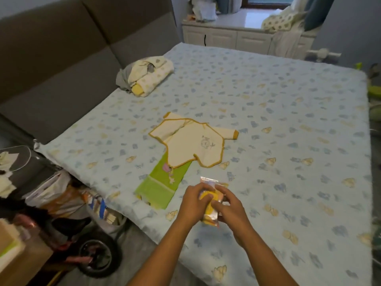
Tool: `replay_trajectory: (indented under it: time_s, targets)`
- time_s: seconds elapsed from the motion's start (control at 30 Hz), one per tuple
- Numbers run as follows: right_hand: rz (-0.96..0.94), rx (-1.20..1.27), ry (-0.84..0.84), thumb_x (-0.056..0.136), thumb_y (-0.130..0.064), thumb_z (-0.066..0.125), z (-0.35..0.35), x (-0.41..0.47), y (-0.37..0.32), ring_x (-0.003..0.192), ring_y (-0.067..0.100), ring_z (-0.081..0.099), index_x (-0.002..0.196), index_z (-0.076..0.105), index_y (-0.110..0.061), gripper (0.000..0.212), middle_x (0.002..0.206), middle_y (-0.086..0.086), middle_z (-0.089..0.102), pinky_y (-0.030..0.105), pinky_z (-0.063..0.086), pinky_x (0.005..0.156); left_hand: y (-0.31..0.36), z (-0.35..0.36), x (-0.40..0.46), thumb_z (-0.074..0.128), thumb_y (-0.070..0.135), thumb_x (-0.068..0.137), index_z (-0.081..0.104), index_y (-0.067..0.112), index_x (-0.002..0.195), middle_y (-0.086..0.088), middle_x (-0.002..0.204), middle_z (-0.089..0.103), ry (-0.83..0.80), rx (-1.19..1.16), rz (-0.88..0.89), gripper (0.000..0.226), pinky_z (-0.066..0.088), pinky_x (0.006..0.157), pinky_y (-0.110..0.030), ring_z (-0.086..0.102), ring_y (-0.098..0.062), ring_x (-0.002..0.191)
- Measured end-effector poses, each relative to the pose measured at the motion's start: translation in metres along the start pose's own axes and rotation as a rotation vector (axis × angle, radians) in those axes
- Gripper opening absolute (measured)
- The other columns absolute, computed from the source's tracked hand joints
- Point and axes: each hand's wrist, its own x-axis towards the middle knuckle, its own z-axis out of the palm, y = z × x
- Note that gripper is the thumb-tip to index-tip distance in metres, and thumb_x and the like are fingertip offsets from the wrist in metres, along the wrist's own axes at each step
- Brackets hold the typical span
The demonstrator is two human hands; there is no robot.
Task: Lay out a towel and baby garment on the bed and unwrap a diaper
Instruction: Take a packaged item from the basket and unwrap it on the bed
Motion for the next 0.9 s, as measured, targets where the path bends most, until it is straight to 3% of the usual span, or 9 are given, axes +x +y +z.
replay_trajectory:
  time_s: [0.13, 0.33, 0.43, 0.53, 0.6, 0.7, 0.77, 0.83, 0.9]
  targets:
    - [0.063, 0.122, 0.036, 0.085, -0.03, 0.069, 0.018, 0.04, 0.007, 0.106, 0.021, 0.065, 0.121, 0.062, -0.033, 0.036, 0.124, 0.001, 0.061, 0.046, 0.06, 0.081, -0.023, -0.002, 0.045, 0.063, 0.008, 0.084, 0.073, 0.015, 0.088, -0.006, 0.087, 0.074, -0.056, -0.001, -0.013, 0.013, 0.055, 0.074, -0.031, 0.07, -0.014, 0.083]
    - [0.22, 0.316, 0.109, 0.094, -0.032, 0.055, 0.038, 0.127, 0.041, 0.102, 0.025, 0.068, 0.125, 0.062, -0.025, 0.032, 0.122, 0.01, 0.065, 0.041, 0.06, 0.077, -0.091, 0.016, 0.134, 0.068, 0.007, 0.079, 0.071, 0.022, 0.074, 0.006, 0.076, 0.073, -0.11, 0.068, 0.023, 0.016, 0.047, 0.07, -0.015, 0.067, -0.004, 0.075]
    - [0.272, 0.377, 0.171, 0.097, -0.033, 0.05, 0.044, 0.167, 0.061, 0.104, 0.031, 0.067, 0.124, 0.062, -0.017, 0.034, 0.117, 0.015, 0.067, 0.043, 0.058, 0.08, -0.128, 0.03, 0.171, 0.068, 0.011, 0.081, 0.071, 0.021, 0.077, -0.003, 0.086, 0.072, -0.175, 0.115, -0.025, 0.011, 0.05, 0.08, -0.029, 0.067, -0.014, 0.085]
    - [0.254, 0.316, 0.203, 0.1, -0.021, 0.045, 0.049, 0.203, 0.087, 0.107, 0.025, 0.064, 0.122, 0.062, -0.014, 0.029, 0.122, 0.014, 0.064, 0.039, 0.056, 0.087, -0.162, 0.042, 0.201, 0.068, 0.014, 0.082, 0.073, 0.02, 0.078, -0.004, 0.084, 0.072, -0.199, 0.157, -0.037, 0.009, 0.05, 0.078, -0.032, 0.066, -0.017, 0.082]
    - [0.25, 0.336, 0.252, 0.099, -0.026, 0.046, 0.051, 0.228, 0.101, 0.1, 0.021, 0.067, 0.118, 0.066, -0.016, 0.029, 0.117, 0.013, 0.067, 0.032, 0.059, 0.078, -0.178, 0.049, 0.224, 0.068, 0.012, 0.081, 0.074, 0.019, 0.076, 0.001, 0.078, 0.073, -0.222, 0.153, -0.019, 0.01, 0.05, 0.073, -0.028, 0.066, -0.009, 0.074]
    - [0.329, 0.419, 0.323, 0.091, -0.046, 0.051, 0.053, 0.268, 0.12, 0.095, 0.025, 0.07, 0.099, 0.075, -0.022, 0.035, 0.101, 0.01, 0.074, 0.04, 0.058, 0.079, -0.2, 0.06, 0.257, 0.069, 0.015, 0.078, 0.072, 0.022, 0.07, 0.011, 0.067, 0.068, -0.248, 0.131, -0.008, 0.011, 0.041, 0.062, -0.012, 0.06, 0.006, 0.064]
    - [0.313, 0.415, 0.364, 0.094, -0.044, 0.049, 0.05, 0.294, 0.134, 0.097, 0.027, 0.069, 0.104, 0.073, -0.021, 0.035, 0.105, 0.011, 0.073, 0.041, 0.058, 0.081, -0.21, 0.067, 0.276, 0.068, 0.019, 0.075, 0.071, 0.023, 0.068, 0.012, 0.064, 0.065, -0.272, 0.115, 0.0, 0.009, 0.038, 0.058, -0.009, 0.059, 0.009, 0.063]
    - [0.28, 0.342, 0.414, 0.097, -0.036, 0.046, 0.049, 0.318, 0.144, 0.103, 0.028, 0.067, 0.11, 0.07, -0.02, 0.031, 0.114, 0.015, 0.069, 0.046, 0.056, 0.089, -0.221, 0.073, 0.294, 0.069, 0.019, 0.074, 0.072, 0.024, 0.069, 0.008, 0.073, 0.068, -0.309, 0.116, -0.003, 0.008, 0.042, 0.064, -0.017, 0.06, 0.004, 0.07]
    - [0.263, 0.235, 0.447, 0.098, -0.033, 0.044, 0.049, 0.337, 0.15, 0.107, 0.029, 0.064, 0.115, 0.069, -0.019, 0.033, 0.117, 0.014, 0.068, 0.05, 0.051, 0.097, -0.23, 0.077, 0.31, 0.07, 0.015, 0.079, 0.073, 0.023, 0.075, 0.001, 0.098, 0.068, -0.353, 0.16, 0.005, 0.009, 0.042, 0.078, -0.02, 0.058, -0.004, 0.093]
